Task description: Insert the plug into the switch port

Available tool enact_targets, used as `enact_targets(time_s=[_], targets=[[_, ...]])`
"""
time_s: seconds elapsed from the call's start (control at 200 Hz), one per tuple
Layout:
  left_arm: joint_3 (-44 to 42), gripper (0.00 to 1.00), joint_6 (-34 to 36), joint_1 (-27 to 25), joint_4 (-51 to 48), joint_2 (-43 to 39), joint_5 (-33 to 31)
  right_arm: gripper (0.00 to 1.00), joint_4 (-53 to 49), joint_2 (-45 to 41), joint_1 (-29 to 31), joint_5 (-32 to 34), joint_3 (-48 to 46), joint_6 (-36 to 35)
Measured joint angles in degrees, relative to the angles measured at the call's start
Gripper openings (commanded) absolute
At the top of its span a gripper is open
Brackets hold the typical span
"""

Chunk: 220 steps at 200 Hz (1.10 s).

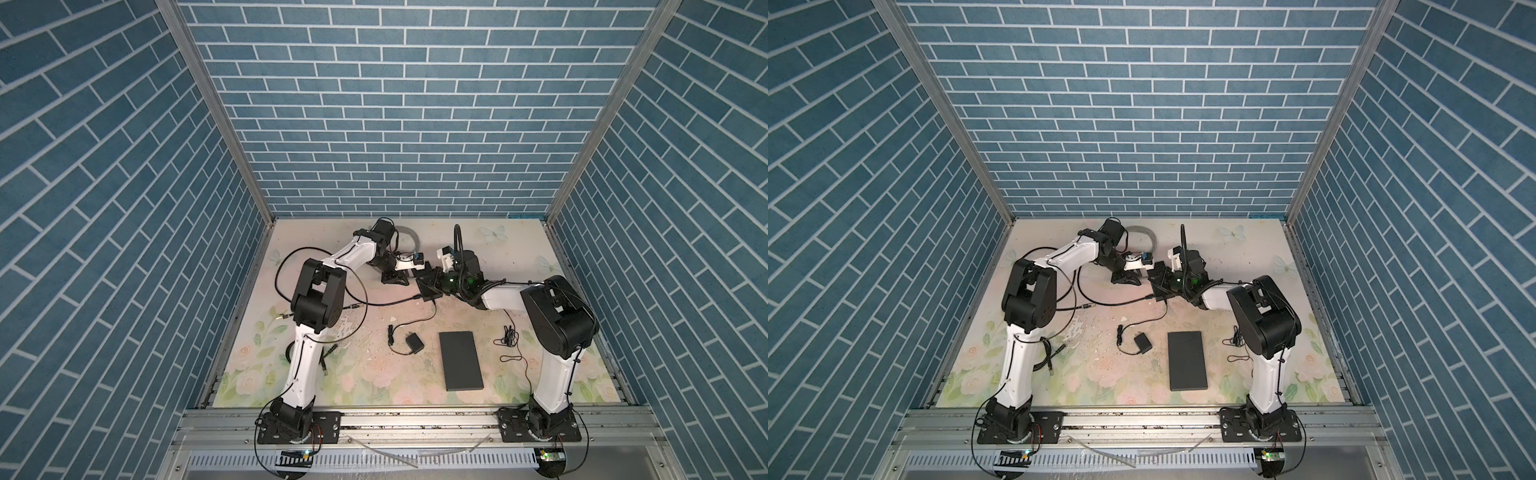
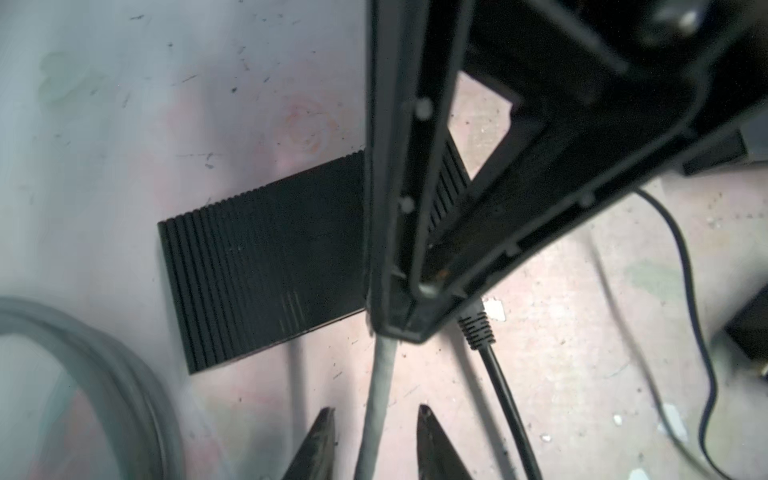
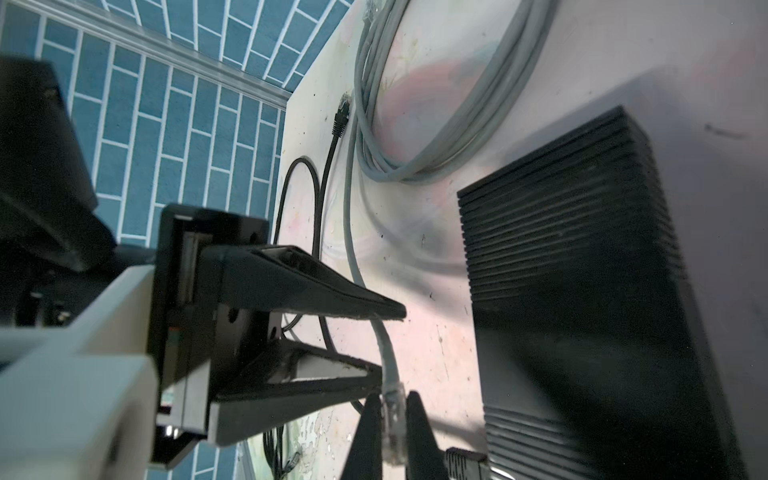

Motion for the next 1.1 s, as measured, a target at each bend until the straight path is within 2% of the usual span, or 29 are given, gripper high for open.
enact_targets(time_s=[0.13,0.28,0.48,0.635,0.785,0.995,1.1], targets=[[-11.43,0.38,-4.90,-1.22,15.04,-6.93,-3.87,0.02,2.56,0.94,-0.28,-1.11,-0.81,4.92],[-16.63,0.39,-7.21,-4.11,25.44,-9.92,-6.93,0.01,5.88,1.14,-0.33,-2.25,-1.68,10.01],[-19.85,0.37,-8.33,-6.14,30.10,-10.03,-11.85,0.01,10.25,1.36,-0.46,-3.08,-3.08,15.26],[-23.15,0.31,-8.83,-6.43,32.85,-10.73,-14.60,0.00,10.67,1.38,-0.48,-3.69,-3.17,16.63],[-24.20,0.29,-9.11,-6.40,35.91,-10.86,-15.89,0.00,10.67,1.38,-0.48,-3.93,-3.17,16.76],[-26.97,0.32,-10.25,-5.90,39.89,-12.59,-14.82,0.00,10.56,1.38,-0.50,-4.15,-3.17,16.79],[-28.06,0.27,-10.97,-4.94,40.68,-13.73,-12.63,0.00,10.75,1.38,-0.55,-4.15,-3.19,16.96]])
